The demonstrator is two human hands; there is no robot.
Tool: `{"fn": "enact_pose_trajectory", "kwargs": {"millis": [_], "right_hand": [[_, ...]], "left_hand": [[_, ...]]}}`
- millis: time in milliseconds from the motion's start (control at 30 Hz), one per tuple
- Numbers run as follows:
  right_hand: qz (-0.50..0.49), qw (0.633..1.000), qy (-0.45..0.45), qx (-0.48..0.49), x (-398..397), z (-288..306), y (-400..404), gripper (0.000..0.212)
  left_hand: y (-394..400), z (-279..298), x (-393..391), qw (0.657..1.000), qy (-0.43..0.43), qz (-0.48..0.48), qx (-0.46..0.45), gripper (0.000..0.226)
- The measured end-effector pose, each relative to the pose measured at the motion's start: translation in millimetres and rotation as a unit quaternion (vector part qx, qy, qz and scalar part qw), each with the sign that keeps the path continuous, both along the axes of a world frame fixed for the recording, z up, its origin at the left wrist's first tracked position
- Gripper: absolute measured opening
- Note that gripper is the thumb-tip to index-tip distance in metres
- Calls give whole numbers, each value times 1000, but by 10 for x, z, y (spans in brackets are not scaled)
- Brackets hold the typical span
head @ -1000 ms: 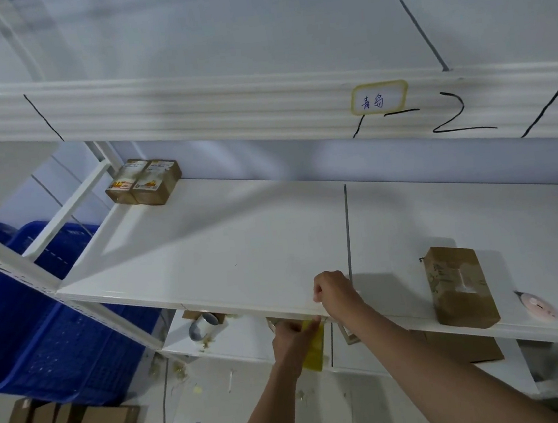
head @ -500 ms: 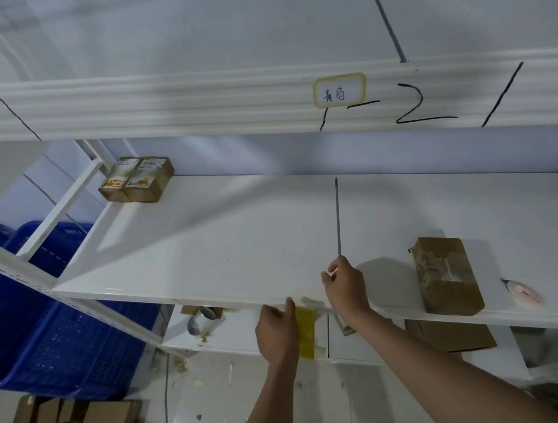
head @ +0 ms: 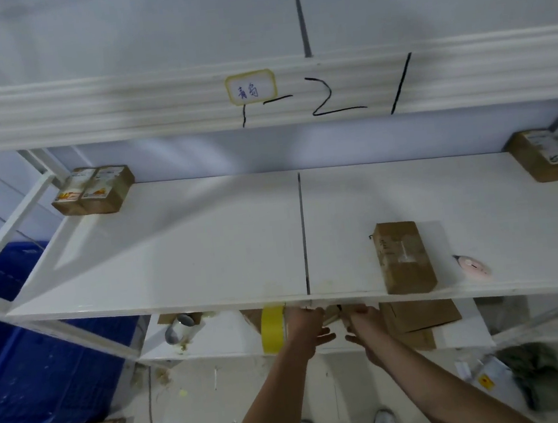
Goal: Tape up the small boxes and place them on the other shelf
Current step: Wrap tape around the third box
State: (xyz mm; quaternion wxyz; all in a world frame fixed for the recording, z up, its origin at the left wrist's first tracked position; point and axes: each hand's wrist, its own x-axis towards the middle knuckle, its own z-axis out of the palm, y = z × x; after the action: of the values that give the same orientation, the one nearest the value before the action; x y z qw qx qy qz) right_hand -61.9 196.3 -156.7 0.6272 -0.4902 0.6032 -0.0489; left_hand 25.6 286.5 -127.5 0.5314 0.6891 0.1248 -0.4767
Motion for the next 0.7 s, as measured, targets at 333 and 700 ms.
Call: {"fn": "enact_pose_trajectory", "kwargs": {"millis": [333,700], "right_hand": [[-22,972,-102,211,108,-27,-103,33],[50,984,-46,167,238,-19,-18,15]], "left_hand": [[8,-69,5,982,126,108,-92,26],[-16,-215,26,995,32,93,2,9]]}}
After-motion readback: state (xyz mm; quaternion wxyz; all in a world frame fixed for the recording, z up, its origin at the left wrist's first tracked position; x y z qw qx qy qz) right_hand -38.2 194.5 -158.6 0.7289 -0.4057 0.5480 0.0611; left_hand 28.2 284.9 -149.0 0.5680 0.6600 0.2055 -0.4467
